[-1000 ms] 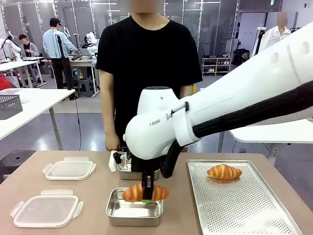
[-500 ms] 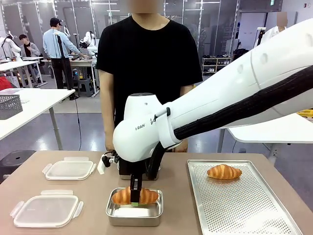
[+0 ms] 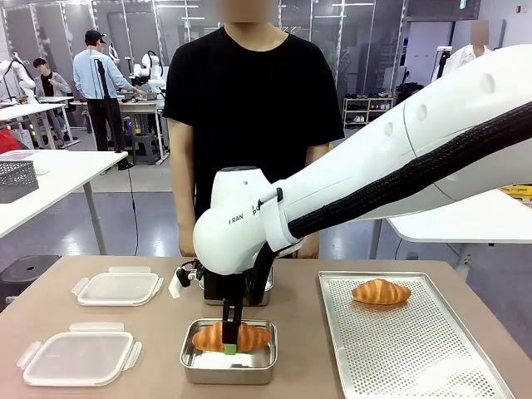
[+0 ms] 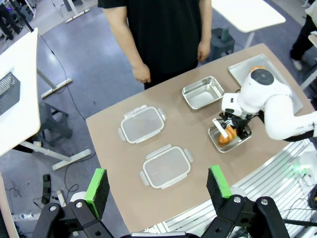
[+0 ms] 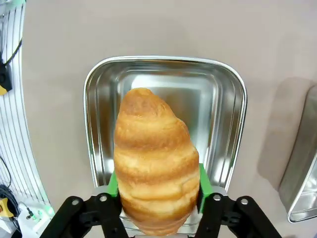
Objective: Place the bread into the airtight container.
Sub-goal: Pick up a Butter Roll and place it into an empty Airtight Container.
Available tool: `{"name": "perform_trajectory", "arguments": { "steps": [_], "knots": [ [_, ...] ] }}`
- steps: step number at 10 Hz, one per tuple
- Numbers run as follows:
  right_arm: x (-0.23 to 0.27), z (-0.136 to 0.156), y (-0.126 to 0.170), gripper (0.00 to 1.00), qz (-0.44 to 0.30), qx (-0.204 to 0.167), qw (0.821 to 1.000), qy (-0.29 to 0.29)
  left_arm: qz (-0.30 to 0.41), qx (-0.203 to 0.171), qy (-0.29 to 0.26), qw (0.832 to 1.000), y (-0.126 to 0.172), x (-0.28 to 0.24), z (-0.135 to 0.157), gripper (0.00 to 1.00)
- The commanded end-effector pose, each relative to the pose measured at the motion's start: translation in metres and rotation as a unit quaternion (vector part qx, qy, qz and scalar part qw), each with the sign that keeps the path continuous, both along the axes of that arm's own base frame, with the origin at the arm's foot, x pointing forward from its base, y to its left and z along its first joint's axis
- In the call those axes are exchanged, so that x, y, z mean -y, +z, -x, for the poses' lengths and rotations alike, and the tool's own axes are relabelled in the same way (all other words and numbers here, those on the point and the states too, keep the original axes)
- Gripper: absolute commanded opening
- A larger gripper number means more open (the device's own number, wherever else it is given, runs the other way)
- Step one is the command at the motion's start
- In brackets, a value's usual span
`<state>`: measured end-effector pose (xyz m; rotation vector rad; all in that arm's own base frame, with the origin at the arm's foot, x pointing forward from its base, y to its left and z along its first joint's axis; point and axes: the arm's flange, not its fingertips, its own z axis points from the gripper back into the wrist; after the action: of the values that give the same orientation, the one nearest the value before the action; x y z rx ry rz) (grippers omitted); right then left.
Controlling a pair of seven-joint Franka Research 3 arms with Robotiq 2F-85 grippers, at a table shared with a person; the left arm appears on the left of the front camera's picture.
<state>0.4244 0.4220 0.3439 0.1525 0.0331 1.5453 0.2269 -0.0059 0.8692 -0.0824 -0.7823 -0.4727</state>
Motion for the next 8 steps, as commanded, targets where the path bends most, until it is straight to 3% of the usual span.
{"name": "perform_trajectory", "arguments": {
  "steps": [1, 3, 8],
  "knots": [
    [-0.004, 0.001, 0.006, 0.82, 0.013, 0.004, 1.0, -0.011, 0.0, 0.001, 0.0, 1.0, 0.001, -0.001, 0.001, 1.0],
    [-0.004, -0.001, 0.004, 0.99, 0.019, 0.006, 1.0, -0.012, 0.0, 0.001, 0.0, 1.0, 0.001, -0.001, 0.001, 1.0],
    [0.0, -0.002, 0.003, 1.0, 0.011, 0.008, 1.0, 0.002, 0.0, 0.001, 0.0, 1.0, 0.001, -0.001, 0.001, 1.0]
  ]
}}
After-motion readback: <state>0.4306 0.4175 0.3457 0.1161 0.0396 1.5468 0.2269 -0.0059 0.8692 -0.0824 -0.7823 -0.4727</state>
